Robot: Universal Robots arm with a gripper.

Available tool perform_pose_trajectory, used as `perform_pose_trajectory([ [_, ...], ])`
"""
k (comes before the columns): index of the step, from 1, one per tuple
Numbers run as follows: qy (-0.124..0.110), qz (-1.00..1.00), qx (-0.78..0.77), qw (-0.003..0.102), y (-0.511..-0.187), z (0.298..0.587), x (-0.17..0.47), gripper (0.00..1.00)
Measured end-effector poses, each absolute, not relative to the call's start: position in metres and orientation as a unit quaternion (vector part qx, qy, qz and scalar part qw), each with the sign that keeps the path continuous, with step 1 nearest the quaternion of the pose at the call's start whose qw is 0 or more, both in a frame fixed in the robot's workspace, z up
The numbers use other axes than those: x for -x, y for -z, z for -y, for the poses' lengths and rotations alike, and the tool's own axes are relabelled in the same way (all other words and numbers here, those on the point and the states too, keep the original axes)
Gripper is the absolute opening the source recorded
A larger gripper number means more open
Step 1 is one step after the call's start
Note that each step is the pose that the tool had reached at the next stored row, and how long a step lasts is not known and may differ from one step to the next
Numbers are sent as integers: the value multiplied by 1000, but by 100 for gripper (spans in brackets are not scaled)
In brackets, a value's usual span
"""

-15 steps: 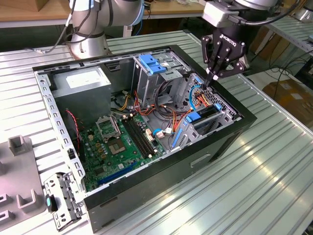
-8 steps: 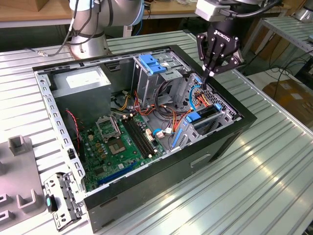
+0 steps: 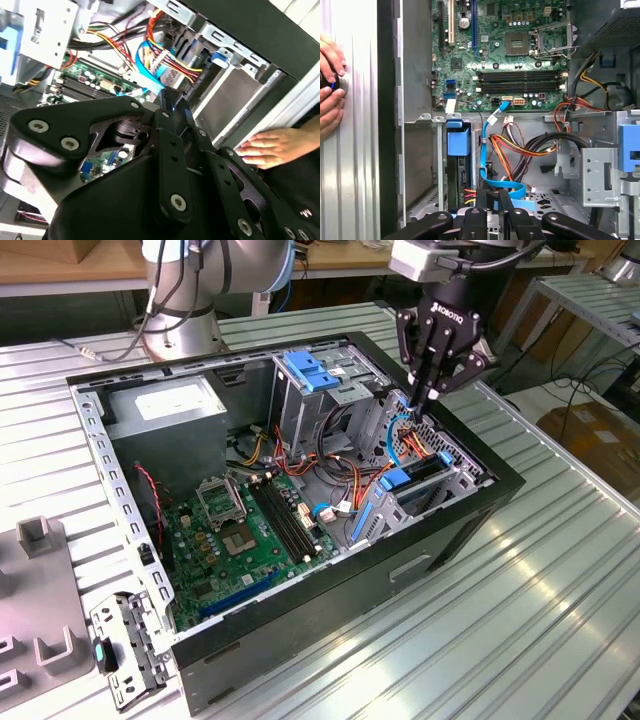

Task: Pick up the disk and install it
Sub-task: 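Insert the second disk wire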

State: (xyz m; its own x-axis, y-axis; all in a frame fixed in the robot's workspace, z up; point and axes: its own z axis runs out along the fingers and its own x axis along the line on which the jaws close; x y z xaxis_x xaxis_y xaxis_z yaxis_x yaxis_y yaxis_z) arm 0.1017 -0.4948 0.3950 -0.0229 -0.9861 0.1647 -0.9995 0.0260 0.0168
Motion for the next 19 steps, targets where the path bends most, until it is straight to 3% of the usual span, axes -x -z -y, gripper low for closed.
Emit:
perform_pose_trajectory([
  [3,-60,713,-695,73,-392,493,-102,24],
  [10,-64,712,-695,77,-385,489,-103,24],
  [16,-78,710,-694,91,-376,487,-104,24],
  [19,-90,709,-692,102,-370,485,-104,16],
])
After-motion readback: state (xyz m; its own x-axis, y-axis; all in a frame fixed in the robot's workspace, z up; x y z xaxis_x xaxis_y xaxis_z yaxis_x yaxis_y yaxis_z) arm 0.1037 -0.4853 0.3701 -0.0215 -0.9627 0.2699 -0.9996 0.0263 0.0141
